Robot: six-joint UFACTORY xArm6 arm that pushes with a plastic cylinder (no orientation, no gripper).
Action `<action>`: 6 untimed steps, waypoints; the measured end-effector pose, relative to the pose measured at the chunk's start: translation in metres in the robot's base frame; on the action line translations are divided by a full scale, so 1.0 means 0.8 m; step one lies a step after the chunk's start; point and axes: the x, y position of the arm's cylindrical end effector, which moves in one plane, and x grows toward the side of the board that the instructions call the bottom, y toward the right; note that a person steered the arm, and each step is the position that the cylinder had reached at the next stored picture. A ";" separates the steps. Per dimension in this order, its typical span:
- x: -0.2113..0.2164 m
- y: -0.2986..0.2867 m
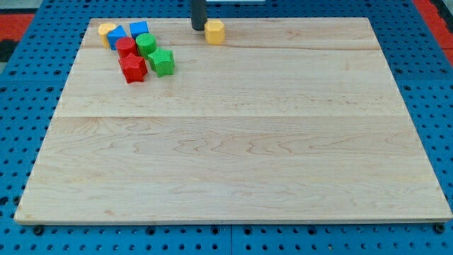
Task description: Separate the red blocks from the group of blocks
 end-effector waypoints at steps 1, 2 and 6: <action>0.040 0.042; -0.019 0.004; -0.041 -0.265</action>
